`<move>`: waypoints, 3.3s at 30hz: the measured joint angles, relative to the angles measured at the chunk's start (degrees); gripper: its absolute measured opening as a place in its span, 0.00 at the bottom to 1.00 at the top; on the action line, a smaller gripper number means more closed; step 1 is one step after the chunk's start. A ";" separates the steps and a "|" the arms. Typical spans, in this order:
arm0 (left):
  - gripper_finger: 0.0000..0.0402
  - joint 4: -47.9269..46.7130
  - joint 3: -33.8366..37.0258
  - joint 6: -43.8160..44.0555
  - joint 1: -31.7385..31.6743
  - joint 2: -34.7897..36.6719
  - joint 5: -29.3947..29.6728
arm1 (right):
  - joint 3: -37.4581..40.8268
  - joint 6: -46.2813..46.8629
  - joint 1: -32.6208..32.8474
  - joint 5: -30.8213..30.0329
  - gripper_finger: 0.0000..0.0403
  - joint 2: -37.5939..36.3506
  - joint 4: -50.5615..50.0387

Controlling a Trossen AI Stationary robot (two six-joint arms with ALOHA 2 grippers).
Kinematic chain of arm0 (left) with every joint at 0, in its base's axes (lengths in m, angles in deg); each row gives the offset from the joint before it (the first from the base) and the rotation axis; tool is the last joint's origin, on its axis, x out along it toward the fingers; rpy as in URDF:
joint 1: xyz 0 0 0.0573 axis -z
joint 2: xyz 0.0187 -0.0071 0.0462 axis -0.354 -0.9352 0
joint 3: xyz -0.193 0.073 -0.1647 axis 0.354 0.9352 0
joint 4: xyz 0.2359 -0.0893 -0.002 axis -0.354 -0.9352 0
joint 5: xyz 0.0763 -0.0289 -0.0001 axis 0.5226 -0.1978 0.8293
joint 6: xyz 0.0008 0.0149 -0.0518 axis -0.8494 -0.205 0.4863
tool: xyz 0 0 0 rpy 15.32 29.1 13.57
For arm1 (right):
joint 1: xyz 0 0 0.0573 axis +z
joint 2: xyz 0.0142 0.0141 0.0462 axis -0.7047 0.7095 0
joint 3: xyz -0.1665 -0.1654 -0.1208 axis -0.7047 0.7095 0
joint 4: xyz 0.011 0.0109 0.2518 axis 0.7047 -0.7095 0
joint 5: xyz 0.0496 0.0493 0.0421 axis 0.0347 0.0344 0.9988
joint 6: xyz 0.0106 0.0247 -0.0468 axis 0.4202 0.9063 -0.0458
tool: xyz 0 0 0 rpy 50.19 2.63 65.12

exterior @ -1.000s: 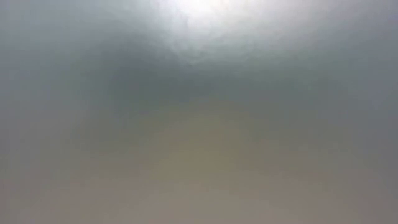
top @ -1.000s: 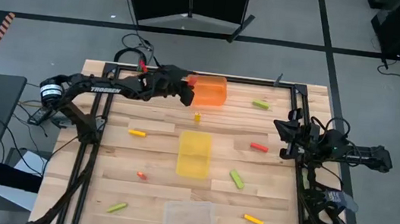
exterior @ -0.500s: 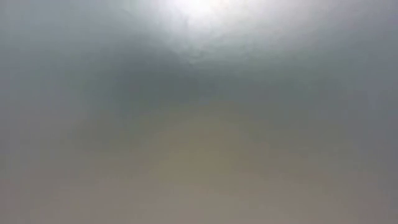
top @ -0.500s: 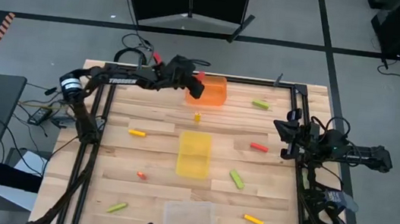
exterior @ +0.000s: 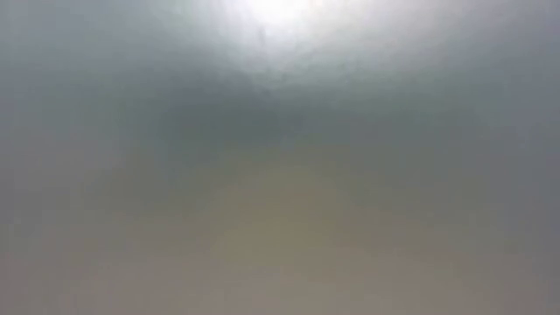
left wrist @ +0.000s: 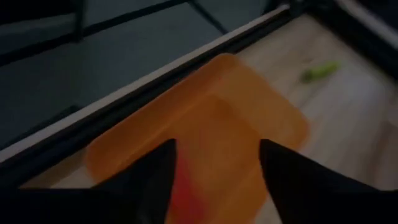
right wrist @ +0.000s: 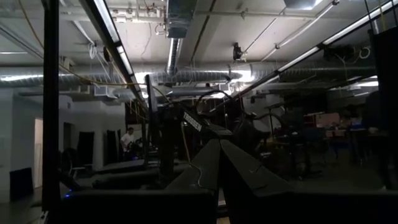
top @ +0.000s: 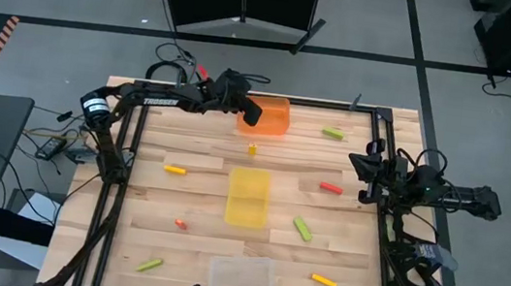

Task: Sort blocks
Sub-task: Put the top orange block into the orange bin, then put the top yellow block into the yellow bin

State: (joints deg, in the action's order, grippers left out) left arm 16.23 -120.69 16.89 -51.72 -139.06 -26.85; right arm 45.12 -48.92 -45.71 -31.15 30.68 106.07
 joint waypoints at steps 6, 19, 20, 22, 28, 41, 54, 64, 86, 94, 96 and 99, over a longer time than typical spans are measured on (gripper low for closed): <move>0.73 1.69 0.06 -3.05 1.14 1.41 -2.15 | -0.01 0.55 0.00 0.00 0.06 0.06 -0.55; 0.66 12.88 19.77 -2.44 3.43 23.79 -2.30 | -0.03 3.43 0.02 -3.67 0.06 3.92 -2.49; 0.65 13.78 22.42 -1.32 3.90 26.14 -2.33 | -0.03 4.12 0.00 -5.22 0.06 4.85 -2.89; 0.64 16.19 27.28 1.34 5.32 30.74 -2.33 | -0.03 5.46 0.00 -8.69 0.06 6.97 -3.93; 0.63 21.17 39.11 6.01 11.36 42.97 -0.79 | -0.38 9.91 -0.07 -12.63 0.06 15.89 -5.30; 0.63 26.52 47.65 7.32 17.89 50.01 4.35 | -15.68 10.18 -0.71 -10.36 0.18 45.16 -9.64; 0.63 31.24 47.65 4.81 19.04 49.97 4.09 | -37.21 7.20 -8.90 2.10 0.50 79.24 -9.95; 0.63 31.00 47.65 4.52 19.14 49.97 2.00 | -47.47 3.08 -11.98 6.66 0.65 93.08 -10.13; 0.63 30.32 47.65 3.98 19.11 49.97 1.90 | -55.37 2.32 -14.99 9.11 0.68 104.35 -14.50; 0.63 30.15 47.63 3.93 19.11 49.97 1.90 | -55.83 2.47 -14.99 9.42 0.64 106.29 -13.12; 0.63 30.04 47.63 3.91 19.11 49.97 1.90 | -55.85 2.45 -14.99 9.42 0.62 106.65 -12.17; 0.63 29.54 47.63 3.91 19.11 49.95 1.90 | -55.85 2.47 -14.99 9.42 0.58 107.03 -12.17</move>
State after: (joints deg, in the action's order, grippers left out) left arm 45.77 -73.06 20.80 -32.61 -89.11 -24.95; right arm -10.73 -46.45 -60.71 -21.73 137.71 93.90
